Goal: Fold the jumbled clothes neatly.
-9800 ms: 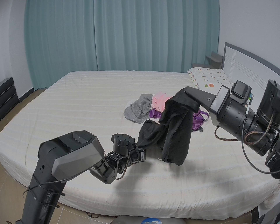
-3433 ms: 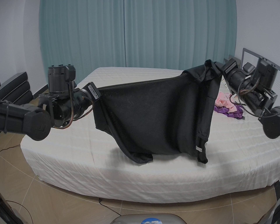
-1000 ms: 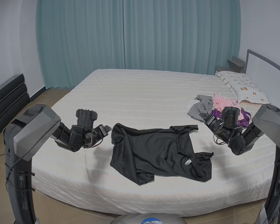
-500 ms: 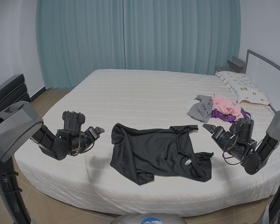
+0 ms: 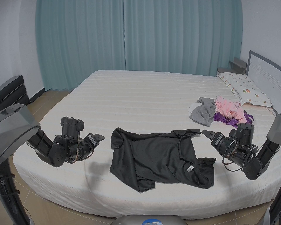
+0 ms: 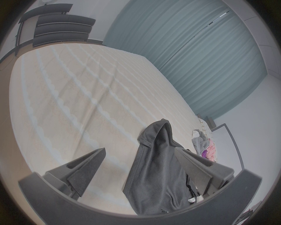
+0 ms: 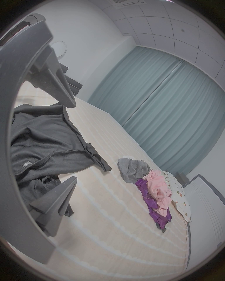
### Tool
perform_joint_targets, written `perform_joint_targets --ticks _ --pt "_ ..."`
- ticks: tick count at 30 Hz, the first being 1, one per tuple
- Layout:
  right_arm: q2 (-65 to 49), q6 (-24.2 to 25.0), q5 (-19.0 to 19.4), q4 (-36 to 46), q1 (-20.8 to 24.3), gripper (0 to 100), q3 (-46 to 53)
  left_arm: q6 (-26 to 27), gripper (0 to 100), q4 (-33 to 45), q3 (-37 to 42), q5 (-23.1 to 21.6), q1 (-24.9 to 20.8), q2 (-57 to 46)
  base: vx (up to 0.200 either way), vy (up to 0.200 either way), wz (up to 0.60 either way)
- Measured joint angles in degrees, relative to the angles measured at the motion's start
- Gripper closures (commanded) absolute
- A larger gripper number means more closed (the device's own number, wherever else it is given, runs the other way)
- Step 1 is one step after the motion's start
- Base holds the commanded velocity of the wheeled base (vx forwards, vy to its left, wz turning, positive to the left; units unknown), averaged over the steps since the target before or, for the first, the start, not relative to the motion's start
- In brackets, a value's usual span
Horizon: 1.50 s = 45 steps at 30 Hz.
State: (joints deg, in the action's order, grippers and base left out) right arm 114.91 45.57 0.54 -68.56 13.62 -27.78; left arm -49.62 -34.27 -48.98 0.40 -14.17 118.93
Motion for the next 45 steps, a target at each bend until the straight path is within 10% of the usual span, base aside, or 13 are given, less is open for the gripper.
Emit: perform_joint_targets --ticks 32,45 --pt "9.1 -1.5 -2.6 2.9 5.5 0 -5.4 -6.4 0 -5.8 8.5 -0.1 -2.8 -1.8 0.0 -0.056 0.0" --pt "14.4 -9.1 -6.5 11.9 9.8 0 -14.2 -8.3 0 -12.1 11.6 -0.4 -3.3 -0.4 0.0 0.0 0.0"
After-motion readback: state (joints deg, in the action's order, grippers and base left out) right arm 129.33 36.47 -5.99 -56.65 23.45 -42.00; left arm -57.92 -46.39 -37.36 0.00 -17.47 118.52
